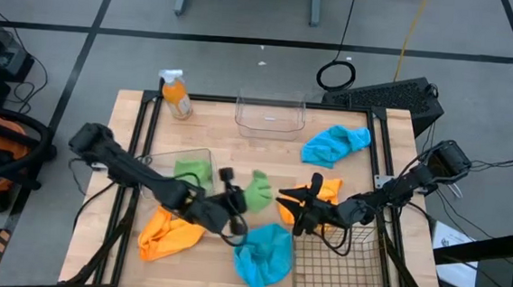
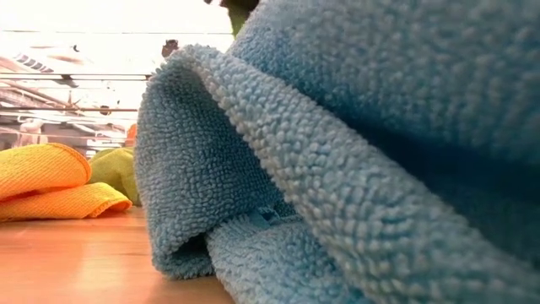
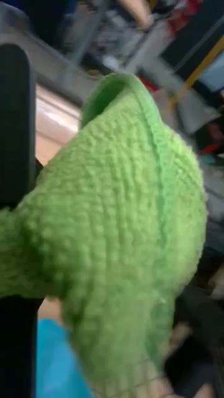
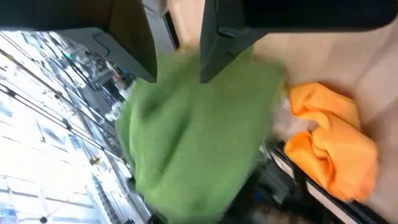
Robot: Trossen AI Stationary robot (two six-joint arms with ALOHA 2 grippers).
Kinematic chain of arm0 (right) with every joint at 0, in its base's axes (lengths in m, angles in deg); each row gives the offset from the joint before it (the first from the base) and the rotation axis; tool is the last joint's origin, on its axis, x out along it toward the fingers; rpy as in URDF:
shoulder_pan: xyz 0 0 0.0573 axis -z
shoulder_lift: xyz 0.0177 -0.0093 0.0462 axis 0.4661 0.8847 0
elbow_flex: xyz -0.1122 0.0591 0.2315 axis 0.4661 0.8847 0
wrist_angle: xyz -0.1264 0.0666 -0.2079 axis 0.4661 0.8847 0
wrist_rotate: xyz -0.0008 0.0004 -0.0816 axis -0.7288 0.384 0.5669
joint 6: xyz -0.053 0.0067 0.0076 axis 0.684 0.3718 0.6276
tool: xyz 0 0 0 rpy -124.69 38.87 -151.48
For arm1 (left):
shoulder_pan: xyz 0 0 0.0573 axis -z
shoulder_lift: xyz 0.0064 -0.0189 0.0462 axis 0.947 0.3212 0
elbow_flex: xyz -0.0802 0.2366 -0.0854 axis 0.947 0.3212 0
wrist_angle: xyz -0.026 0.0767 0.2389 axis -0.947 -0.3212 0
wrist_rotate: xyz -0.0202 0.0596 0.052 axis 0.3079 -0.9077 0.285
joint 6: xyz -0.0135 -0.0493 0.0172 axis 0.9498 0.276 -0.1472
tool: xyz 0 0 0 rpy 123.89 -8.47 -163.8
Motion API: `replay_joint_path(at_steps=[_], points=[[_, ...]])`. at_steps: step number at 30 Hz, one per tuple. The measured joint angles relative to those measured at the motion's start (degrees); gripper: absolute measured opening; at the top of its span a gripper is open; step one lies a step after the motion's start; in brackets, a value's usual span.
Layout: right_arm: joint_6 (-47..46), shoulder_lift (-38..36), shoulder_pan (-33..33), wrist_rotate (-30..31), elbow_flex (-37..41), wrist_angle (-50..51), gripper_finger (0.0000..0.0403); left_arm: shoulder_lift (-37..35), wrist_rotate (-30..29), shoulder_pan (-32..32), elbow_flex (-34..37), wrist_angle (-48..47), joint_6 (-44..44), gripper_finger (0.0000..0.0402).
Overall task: Sort microfiber towel by color & place in baskets
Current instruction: Put the green microfiber towel into the bottom transparent bin
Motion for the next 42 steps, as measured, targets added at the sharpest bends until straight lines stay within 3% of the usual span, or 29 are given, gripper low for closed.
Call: replay_joint_path(at_steps=[4,9,13,17,20,24,29,35,42], points=[[-0.1,-0.8,0.0,0.7,0.0,2.9,0.0120,-6.9,-0.1,1.8,0.0,-17.2,13.9,0.0021],[-0.7,-1.1,0.0,0.6,0.0,4.1,0.0120,-13.4,-0.3,4.5,0.0,-42.9,37.7,0.0022],[-0.8,-1.1,0.0,0.4,0.0,4.1,0.0120,-15.1,-0.3,7.1,0.0,-62.2,55.6,0.0024],[-0.7,-1.1,0.0,0.4,0.0,4.1,0.0121,-15.1,0.8,9.5,0.1,-72.9,67.8,0.0024],[-0.7,-1.1,0.0,0.3,0.0,4.1,0.0121,-15.2,3.4,10.6,1.6,-73.3,70.1,0.0024],[-0.7,-1.1,0.0,0.2,0.0,4.1,0.0121,-15.2,12.6,10.5,6.0,-72.1,70.4,0.0024],[-0.8,-1.1,0.0,0.1,0.0,4.1,0.0121,-15.2,15.9,8.8,12.6,-70.3,70.1,0.0024],[-1.0,-1.1,0.0,0.1,0.0,4.1,0.0121,-15.2,26.2,5.8,17.3,-68.1,64.0,0.0024],[-1.0,-1.1,0.4,0.1,0.0,4.0,0.0121,-15.2,27.2,3.1,17.5,-66.9,59.1,0.0025]])
